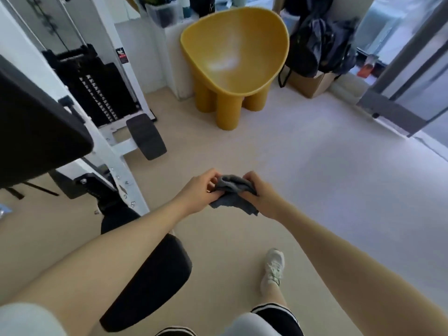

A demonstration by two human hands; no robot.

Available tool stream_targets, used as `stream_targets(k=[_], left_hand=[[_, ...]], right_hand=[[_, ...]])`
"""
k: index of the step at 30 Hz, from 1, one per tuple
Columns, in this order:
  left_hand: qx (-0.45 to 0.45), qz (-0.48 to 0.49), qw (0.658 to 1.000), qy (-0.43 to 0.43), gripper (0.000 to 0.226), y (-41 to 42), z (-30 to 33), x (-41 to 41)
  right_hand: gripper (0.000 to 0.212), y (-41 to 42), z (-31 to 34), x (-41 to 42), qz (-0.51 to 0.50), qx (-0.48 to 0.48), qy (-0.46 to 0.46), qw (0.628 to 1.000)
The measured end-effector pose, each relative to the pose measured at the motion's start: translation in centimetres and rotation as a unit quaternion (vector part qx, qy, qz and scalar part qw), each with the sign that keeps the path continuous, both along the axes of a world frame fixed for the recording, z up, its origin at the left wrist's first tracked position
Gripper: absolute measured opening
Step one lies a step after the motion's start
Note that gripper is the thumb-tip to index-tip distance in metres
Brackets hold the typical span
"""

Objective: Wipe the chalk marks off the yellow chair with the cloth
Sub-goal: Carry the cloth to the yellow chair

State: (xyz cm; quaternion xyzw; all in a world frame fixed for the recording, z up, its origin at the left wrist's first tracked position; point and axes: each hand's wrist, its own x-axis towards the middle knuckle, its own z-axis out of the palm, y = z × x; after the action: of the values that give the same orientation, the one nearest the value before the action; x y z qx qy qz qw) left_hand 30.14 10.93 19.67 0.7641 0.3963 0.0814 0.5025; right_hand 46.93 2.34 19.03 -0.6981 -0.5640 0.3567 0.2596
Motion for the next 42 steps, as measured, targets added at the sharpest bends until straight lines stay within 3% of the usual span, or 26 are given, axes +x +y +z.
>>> stream_targets(k=[8,13,17,19,22,25,28,31,34,38,42], left_hand=[[0.07,0.012,0.997,-0.019,0.031,8.1,1.2,17.7],[-0.131,0.173,0.969,-0.115,0.029,15.5,2.9,24.1],[-0.273,0.266,0.899,-0.218,0.029,23.9,1.0,29.0],[-0.31,0.296,0.865,-0.261,0.028,29.0,-0.4,31.8],[-0.357,0.307,0.829,-0.302,0.031,37.5,-1.1,35.0],[-0.378,0.276,0.828,-0.31,0.042,45.7,-0.4,36.7],[-0.358,0.254,0.857,-0.27,0.05,52.9,0.7,38.3],[-0.353,0.274,0.858,-0.253,0.055,59.0,1.0,39.6],[-0.326,0.3,0.876,-0.192,0.054,64.5,0.2,41.0],[-0.18,0.334,0.924,-0.04,0.036,70.6,-3.4,42.6],[-0.109,0.393,0.906,0.113,0.044,75.6,-8.3,42.7]], right_hand=[[0.022,10.2,1.4,18.8,0.089,0.05,-0.094,0.99],[0.023,19.2,2.7,25.5,0.1,0.053,-0.101,0.988],[0.029,28.3,1.2,29.4,0.034,0.07,-0.106,0.991],[0.032,33.6,-0.4,31.0,0.034,0.042,-0.063,0.997],[0.061,41.8,-1.2,32.1,0.013,-0.026,0.054,0.998],[0.068,50.2,-1.0,33.1,-0.006,-0.029,0.101,0.994],[0.057,58.6,-0.3,34.6,0.029,-0.018,0.083,0.996],[0.025,65.8,-0.4,37.1,0.044,-0.003,0.037,0.998],[0.01,72.7,-1.1,39.7,0.104,0.003,-0.003,0.995],[0.038,81.2,-4.1,42.5,0.215,0.067,-0.145,0.964],[0.039,88.6,-7.4,44.0,0.331,0.069,-0.225,0.914]])
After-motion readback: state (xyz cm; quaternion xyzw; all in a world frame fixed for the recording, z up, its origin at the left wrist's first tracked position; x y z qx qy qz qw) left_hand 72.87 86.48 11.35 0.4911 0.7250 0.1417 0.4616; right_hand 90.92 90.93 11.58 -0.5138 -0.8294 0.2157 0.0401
